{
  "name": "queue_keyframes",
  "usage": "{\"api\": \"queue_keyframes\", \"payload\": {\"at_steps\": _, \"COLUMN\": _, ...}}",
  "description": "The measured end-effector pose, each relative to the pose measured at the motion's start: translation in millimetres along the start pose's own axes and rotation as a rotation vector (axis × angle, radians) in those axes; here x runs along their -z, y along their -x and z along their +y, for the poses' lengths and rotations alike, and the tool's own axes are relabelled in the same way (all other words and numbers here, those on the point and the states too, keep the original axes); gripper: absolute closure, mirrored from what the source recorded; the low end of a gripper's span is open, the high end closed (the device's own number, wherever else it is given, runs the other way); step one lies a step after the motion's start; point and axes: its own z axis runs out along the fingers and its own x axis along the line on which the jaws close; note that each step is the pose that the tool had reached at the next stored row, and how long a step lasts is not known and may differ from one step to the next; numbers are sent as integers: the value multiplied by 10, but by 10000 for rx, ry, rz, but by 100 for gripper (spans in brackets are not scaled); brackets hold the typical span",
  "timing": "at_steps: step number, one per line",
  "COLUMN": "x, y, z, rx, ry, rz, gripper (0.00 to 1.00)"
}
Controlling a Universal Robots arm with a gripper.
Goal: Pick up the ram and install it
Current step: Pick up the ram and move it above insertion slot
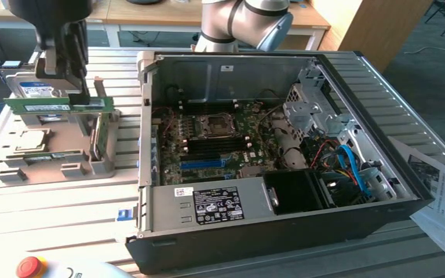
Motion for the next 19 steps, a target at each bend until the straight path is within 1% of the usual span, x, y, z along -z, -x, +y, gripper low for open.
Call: {"api": "queue_keyframes", "payload": {"at_steps": 19, "x": 38, "y": -103, "z": -570, "rx": 2, "ry": 126, "rz": 1, "gripper": 88}}
